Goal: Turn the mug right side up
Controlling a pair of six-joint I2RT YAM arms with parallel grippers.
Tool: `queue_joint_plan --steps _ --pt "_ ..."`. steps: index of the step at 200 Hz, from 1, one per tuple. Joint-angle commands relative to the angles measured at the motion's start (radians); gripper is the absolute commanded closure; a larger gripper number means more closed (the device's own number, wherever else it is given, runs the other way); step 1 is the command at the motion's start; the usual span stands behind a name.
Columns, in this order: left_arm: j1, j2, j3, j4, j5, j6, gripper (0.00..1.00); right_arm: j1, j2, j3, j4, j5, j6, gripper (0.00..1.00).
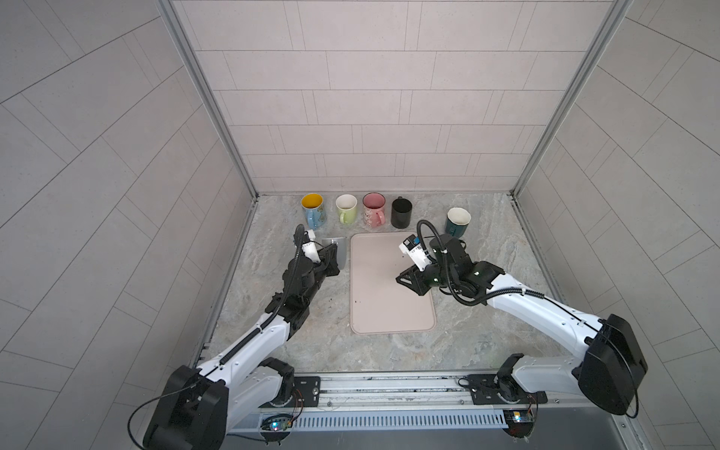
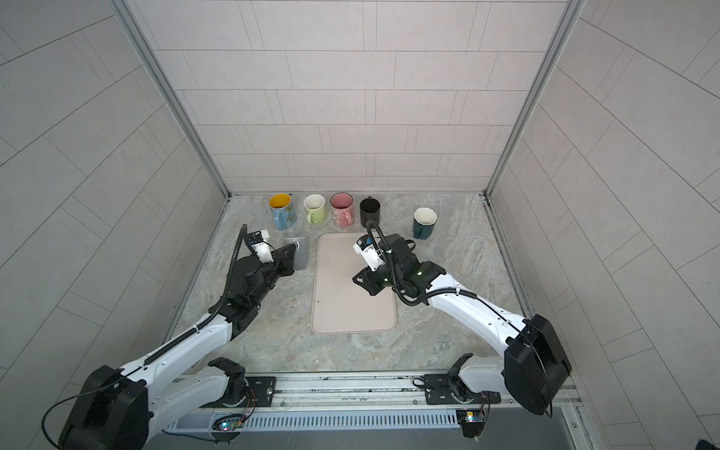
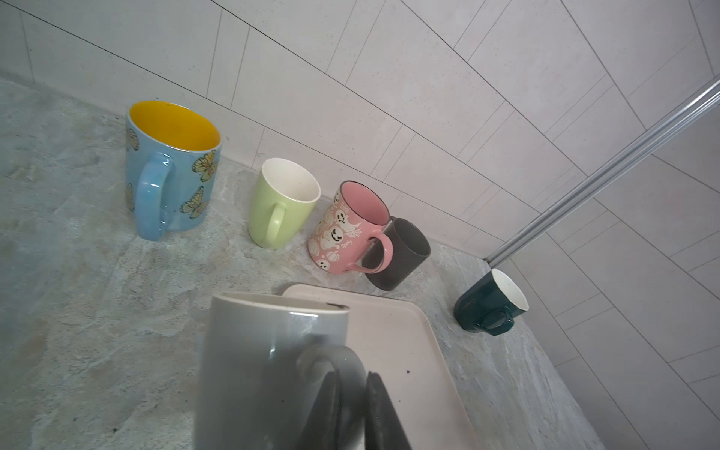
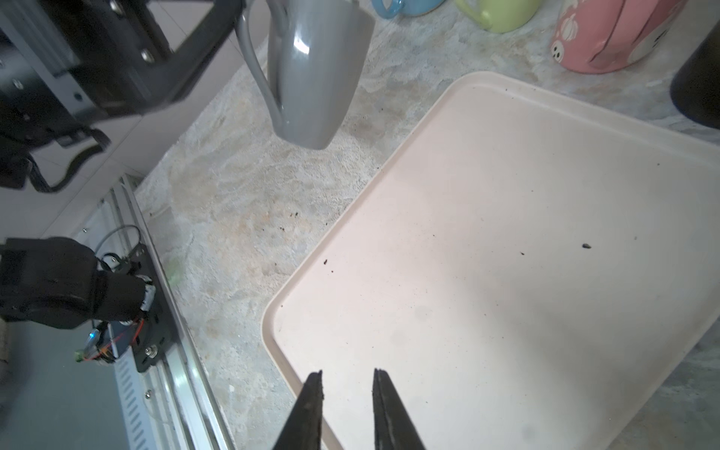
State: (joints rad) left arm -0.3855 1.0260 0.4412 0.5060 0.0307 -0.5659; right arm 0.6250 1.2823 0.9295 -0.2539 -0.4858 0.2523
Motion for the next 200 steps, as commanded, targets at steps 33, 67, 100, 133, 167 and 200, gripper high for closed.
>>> queue_joint_plan --steps 33,67,100,133,167,200 --pt "-0.034 -0.019 0.088 0.088 0.059 -0.092 1.00 -0.003 0.000 -0.021 0.201 -0.057 0.103 0.68" --pt "-0.044 -0.016 0.090 0.050 0.041 -0.100 1.00 -0.003 -0.005 -0.044 0.238 -0.060 0.140 0.68" --pt "-0.044 -0.014 0.088 0.026 0.040 -0.097 1.00 -0.005 0.008 -0.071 0.256 -0.083 0.173 0.67" --pt "-0.044 -0.054 0.096 -0.053 0.012 -0.064 1.00 -0.005 0.055 -0.053 0.272 -0.124 0.180 0.56" --pt "-0.033 -0.099 0.157 -0.276 -0.022 -0.058 1.00 -0.004 0.217 0.069 0.240 -0.232 0.178 0.46" --pt "0.001 -0.124 0.234 -0.518 -0.013 -0.079 0.79 -0.020 0.400 0.235 0.234 -0.327 0.201 0.42"
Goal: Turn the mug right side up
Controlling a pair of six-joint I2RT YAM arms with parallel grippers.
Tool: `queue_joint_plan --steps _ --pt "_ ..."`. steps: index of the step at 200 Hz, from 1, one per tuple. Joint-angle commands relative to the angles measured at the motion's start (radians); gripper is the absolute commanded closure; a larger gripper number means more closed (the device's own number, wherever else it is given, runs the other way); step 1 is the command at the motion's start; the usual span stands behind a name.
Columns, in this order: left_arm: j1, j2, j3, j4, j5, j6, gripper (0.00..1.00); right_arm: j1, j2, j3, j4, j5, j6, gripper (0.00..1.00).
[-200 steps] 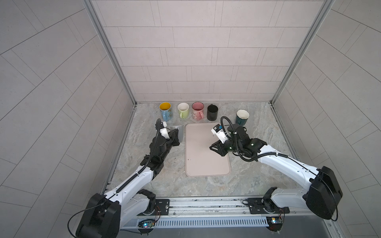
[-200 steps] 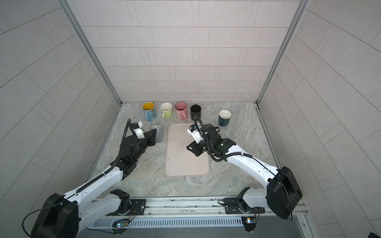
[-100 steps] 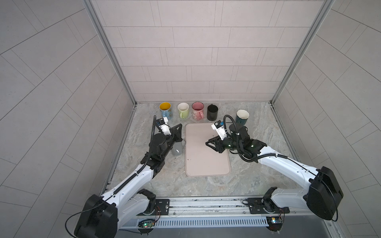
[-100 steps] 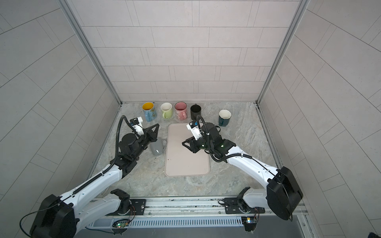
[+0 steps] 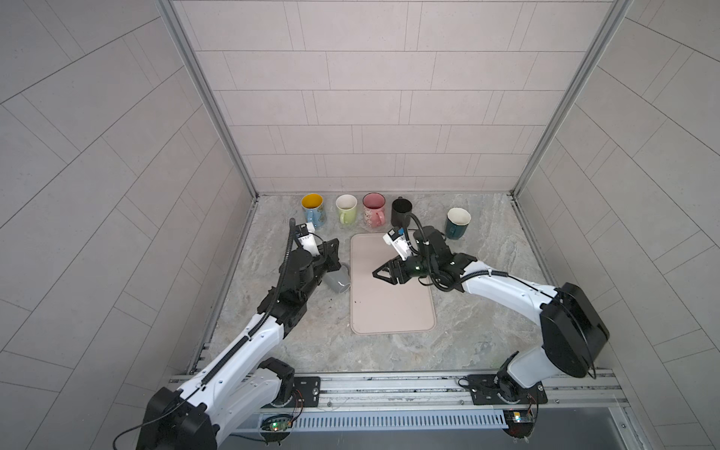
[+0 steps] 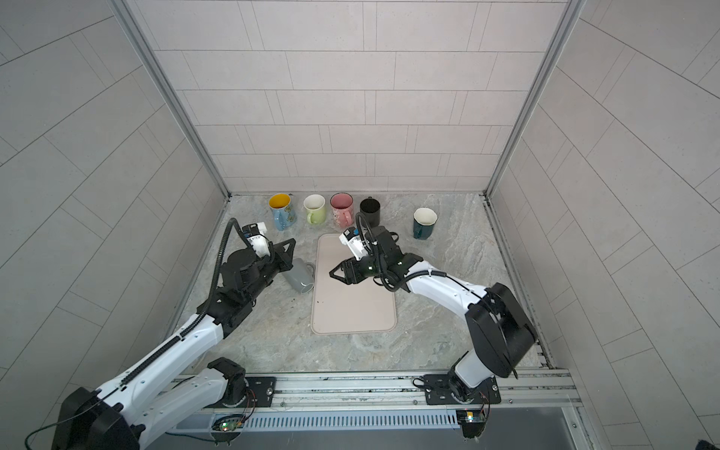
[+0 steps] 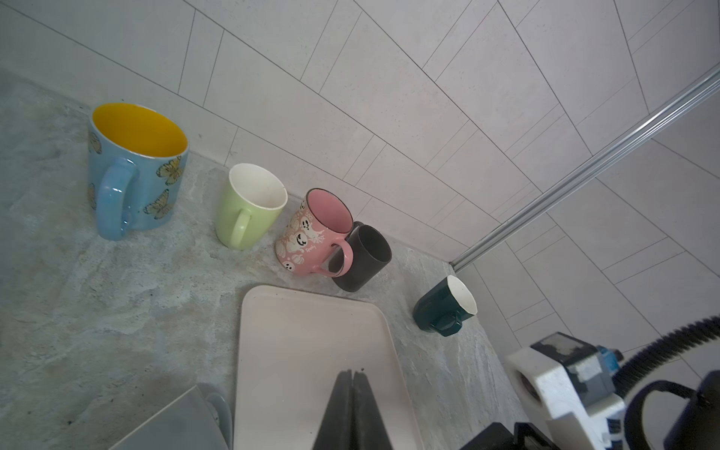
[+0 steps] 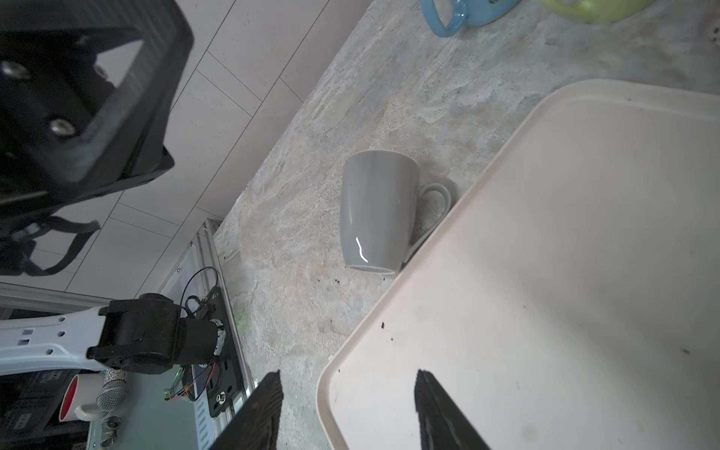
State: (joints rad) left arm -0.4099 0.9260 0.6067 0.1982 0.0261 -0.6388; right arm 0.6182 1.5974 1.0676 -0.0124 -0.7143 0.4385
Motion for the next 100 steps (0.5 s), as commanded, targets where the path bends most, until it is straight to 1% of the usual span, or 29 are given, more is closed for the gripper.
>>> queue_joint_plan --steps 1,10,25,34,49,61,67,76,100 --pt "0.027 -0.023 0.070 -0.216 -0.007 -0.007 0.78 -0.013 0.091 0.102 -0.008 -0.101 0.015 0.42" --pt "0.041 -0.017 0.087 -0.266 0.007 -0.016 0.72 -0.019 0.142 0.154 -0.018 -0.122 0.018 0.42" --pt "0.071 0.020 0.112 -0.335 0.057 -0.037 0.71 -0.020 0.219 0.232 -0.040 -0.151 0.022 0.42" --pt "0.087 0.056 0.117 -0.354 0.101 -0.045 0.71 -0.020 0.259 0.271 -0.053 -0.156 0.023 0.42" --pt "0.113 0.116 0.110 -0.339 0.170 -0.067 0.77 -0.023 0.318 0.327 -0.075 -0.167 0.020 0.42" --pt "0.133 0.168 0.105 -0.306 0.233 -0.080 0.77 -0.032 0.362 0.368 -0.101 -0.172 0.018 0.41" --pt "0.140 0.194 0.110 -0.304 0.259 -0.116 0.77 -0.038 0.381 0.387 -0.112 -0.178 0.019 0.41" --pt "0.144 0.229 0.119 -0.303 0.296 -0.127 0.77 -0.046 0.410 0.412 -0.124 -0.186 0.023 0.41" --pt "0.146 0.308 0.147 -0.353 0.382 -0.128 0.78 -0.048 0.476 0.481 -0.133 -0.233 0.040 0.40"
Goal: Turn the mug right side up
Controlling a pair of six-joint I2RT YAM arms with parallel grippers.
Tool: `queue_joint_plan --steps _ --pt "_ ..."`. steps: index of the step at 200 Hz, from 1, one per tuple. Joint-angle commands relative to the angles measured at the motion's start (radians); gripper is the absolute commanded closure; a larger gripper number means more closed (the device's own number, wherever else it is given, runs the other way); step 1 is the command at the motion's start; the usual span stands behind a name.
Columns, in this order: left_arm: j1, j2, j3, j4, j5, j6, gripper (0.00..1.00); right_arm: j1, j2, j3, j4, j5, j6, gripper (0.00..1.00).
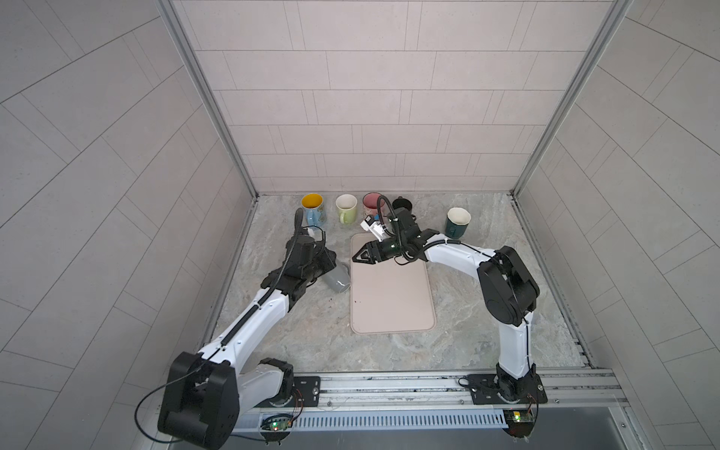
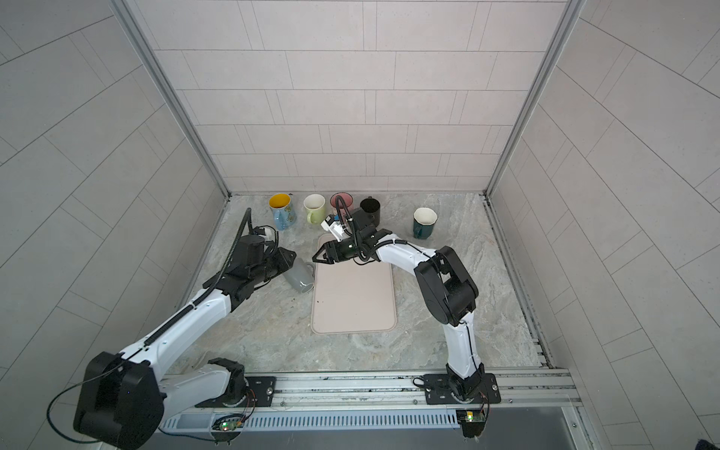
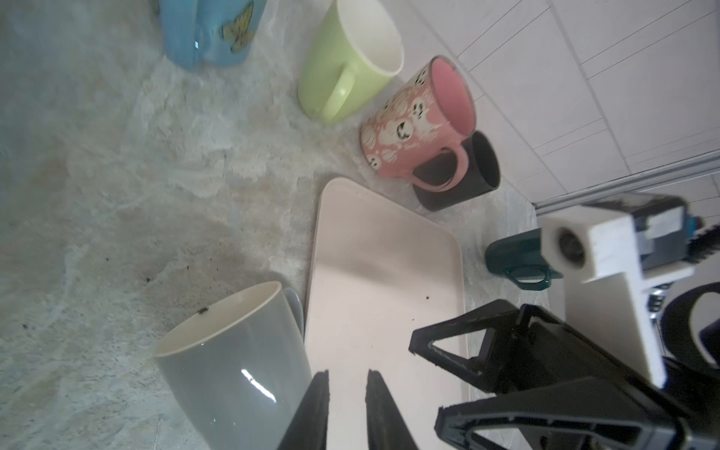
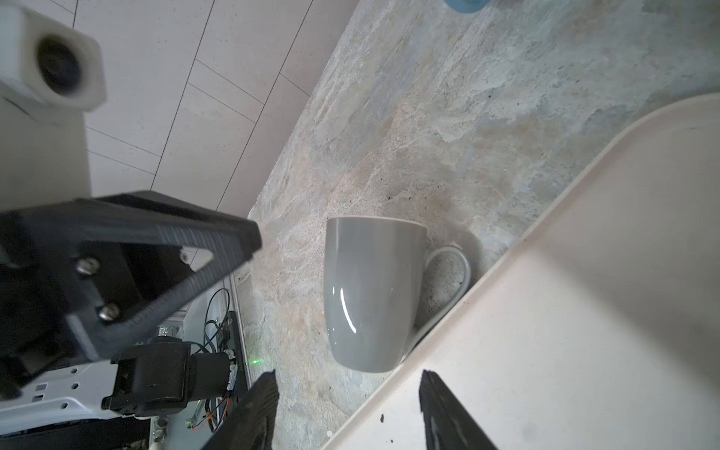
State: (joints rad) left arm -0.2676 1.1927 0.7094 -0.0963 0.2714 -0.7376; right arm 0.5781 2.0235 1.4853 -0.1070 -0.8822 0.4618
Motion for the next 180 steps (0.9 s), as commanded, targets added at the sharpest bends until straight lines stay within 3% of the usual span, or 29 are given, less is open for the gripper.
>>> queue_joint_plan --steps 1,53,137,180 --pt "0.005 0.044 0.044 -0.064 0.139 -0.028 0.78 -0.008 0.053 0.066 -0.038 -0.068 0.018 0.40" --pt "0.014 0.039 0.041 -0.162 0.152 -0.012 0.75 0.012 0.148 0.136 -0.055 -0.144 0.028 0.35" --pt "0.049 -0.103 -0.018 -0.309 0.044 -0.020 0.50 0.078 0.222 0.196 -0.073 -0.162 0.025 0.32" --pt "0.085 -0.049 -0.065 -0.247 0.093 -0.061 0.47 0.085 0.249 0.258 -0.167 -0.139 -0.039 0.19"
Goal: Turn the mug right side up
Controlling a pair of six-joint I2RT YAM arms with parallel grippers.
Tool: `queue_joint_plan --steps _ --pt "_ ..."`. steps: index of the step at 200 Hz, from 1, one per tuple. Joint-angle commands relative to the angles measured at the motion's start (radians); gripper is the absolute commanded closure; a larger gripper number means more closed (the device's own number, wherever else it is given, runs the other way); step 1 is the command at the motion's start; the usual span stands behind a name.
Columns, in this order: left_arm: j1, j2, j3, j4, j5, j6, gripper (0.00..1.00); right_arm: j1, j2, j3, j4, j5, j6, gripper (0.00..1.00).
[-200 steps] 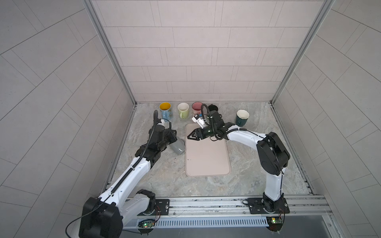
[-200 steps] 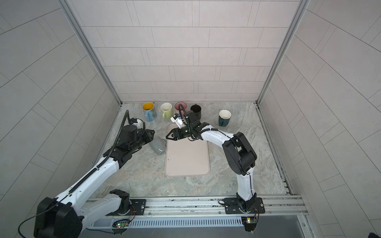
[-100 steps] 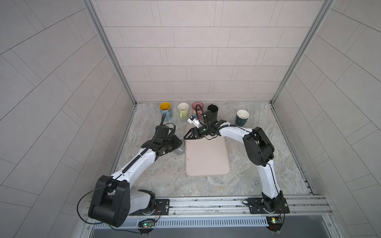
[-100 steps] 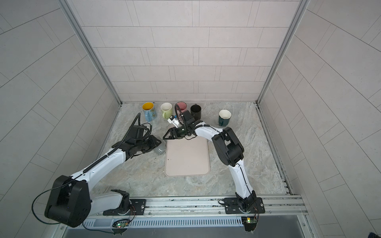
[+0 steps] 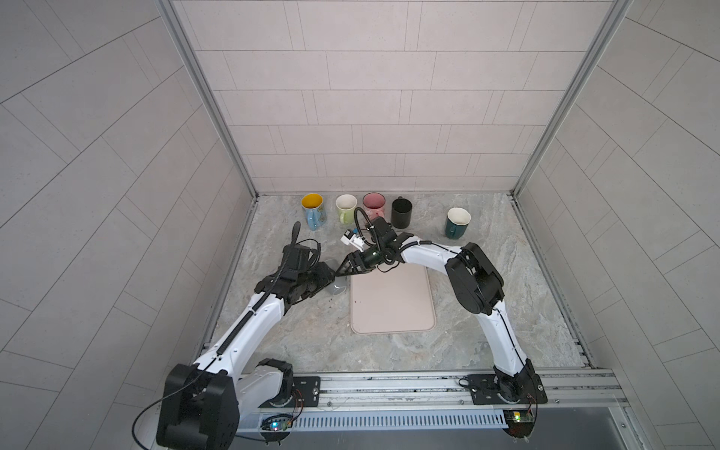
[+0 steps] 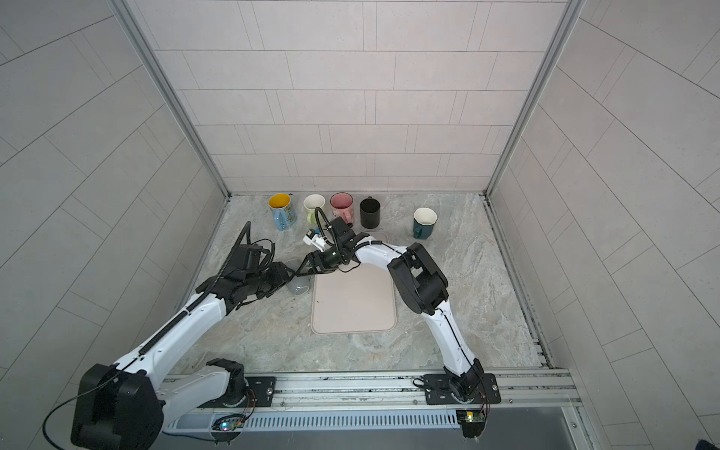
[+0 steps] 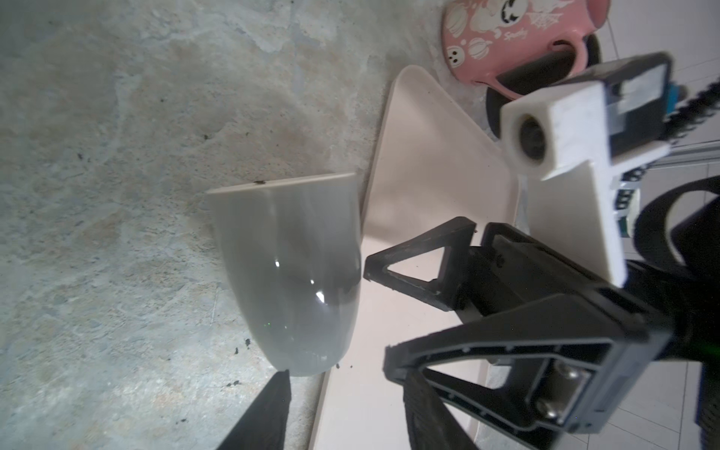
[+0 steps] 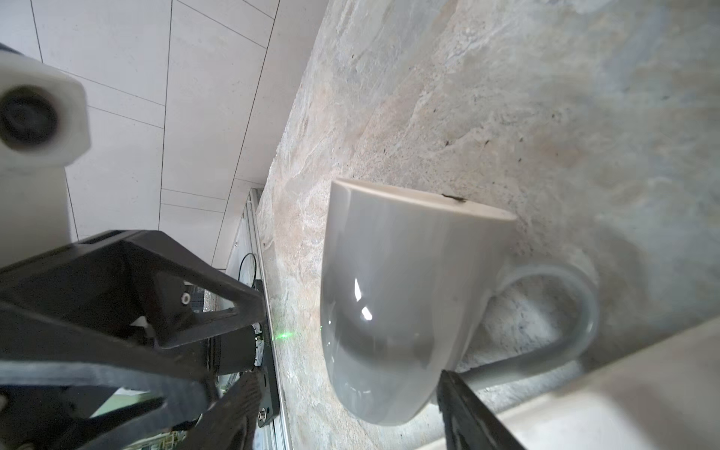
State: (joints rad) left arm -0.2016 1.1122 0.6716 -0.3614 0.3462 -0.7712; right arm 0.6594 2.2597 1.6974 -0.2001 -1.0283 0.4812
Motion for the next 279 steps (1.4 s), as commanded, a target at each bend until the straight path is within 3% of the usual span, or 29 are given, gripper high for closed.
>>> queue_joint_plan --steps 1,34,68,116,186,223,279 --pt "0.019 0.033 -0.027 0.018 0.019 -0.028 0.47 0.004 0.013 0.048 -0.079 0.009 -0.064 0.19" --pt "0.052 0.081 -0.027 0.027 0.034 -0.015 0.47 0.015 0.034 0.117 -0.216 0.054 -0.149 0.18" --pt "0.079 0.134 -0.020 0.059 0.040 0.004 0.46 -0.002 0.017 0.105 -0.236 0.080 -0.159 0.19" --pt "0.108 0.194 0.031 0.081 0.083 0.036 0.46 -0.011 0.042 0.115 -0.226 0.074 -0.129 0.27" --pt "0.136 0.265 0.037 0.131 0.117 0.071 0.46 -0.009 0.074 0.105 -0.103 0.019 -0.044 0.19" --pt "0.148 0.241 0.036 0.099 0.137 0.088 0.46 -0.008 0.075 0.129 -0.104 0.080 -0.043 0.19" --pt "0.190 0.066 0.063 -0.018 0.103 0.096 0.46 0.020 0.060 0.248 -0.324 0.240 -0.178 0.17"
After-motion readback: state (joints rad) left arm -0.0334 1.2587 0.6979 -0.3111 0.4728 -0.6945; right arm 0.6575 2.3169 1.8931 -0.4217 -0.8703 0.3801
